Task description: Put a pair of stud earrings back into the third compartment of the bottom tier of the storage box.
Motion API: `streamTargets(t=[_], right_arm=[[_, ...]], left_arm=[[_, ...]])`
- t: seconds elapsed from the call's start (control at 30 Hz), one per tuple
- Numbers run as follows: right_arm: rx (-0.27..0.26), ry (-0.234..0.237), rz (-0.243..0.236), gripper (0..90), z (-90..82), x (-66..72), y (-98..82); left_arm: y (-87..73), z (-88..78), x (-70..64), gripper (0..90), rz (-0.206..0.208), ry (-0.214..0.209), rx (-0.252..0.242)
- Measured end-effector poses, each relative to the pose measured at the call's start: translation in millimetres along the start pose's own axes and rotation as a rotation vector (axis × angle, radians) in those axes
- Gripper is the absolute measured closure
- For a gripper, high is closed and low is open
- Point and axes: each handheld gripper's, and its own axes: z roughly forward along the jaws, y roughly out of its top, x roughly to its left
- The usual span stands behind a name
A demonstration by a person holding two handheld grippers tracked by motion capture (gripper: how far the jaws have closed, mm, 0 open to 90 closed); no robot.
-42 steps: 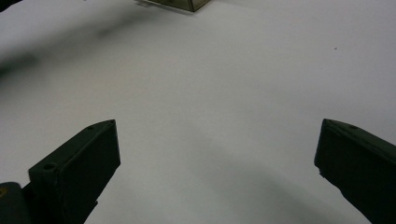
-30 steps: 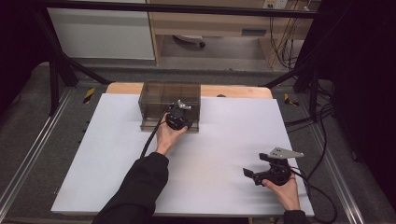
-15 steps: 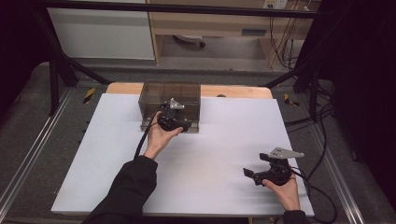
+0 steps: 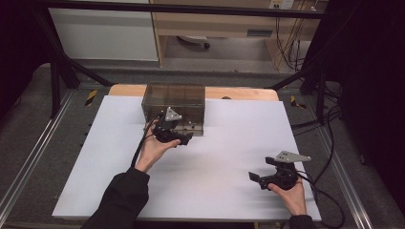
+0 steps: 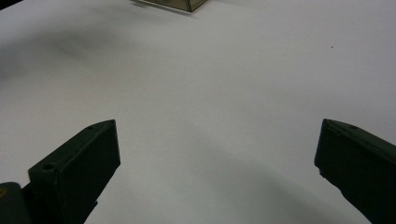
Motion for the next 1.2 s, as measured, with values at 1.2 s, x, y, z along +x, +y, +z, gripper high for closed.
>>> streamTargets(t=[1.2], right_arm=[[0.013,-0.001,0.004,0.7,1.6,1.5,-1.2]], left_arm=[[-127.4,-95.9,22.0,5.5,-0.027,-0.014,-0.032]])
